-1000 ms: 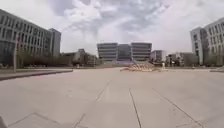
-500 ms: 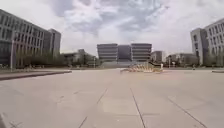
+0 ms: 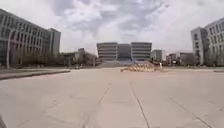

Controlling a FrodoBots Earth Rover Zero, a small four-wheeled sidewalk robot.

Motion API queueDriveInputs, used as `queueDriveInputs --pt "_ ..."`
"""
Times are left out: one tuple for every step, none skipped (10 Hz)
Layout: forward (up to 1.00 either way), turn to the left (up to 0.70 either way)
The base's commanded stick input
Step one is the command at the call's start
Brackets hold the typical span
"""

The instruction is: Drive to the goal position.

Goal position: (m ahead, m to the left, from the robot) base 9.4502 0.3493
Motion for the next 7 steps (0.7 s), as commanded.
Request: queueDriveInputs --pt "0.70 0.00" --pt "0.70 0.00" --pt "0.70 0.00" --pt "0.70 0.00" --pt "0.70 -0.05" --pt "0.70 -0.24" --pt "0.70 -0.17"
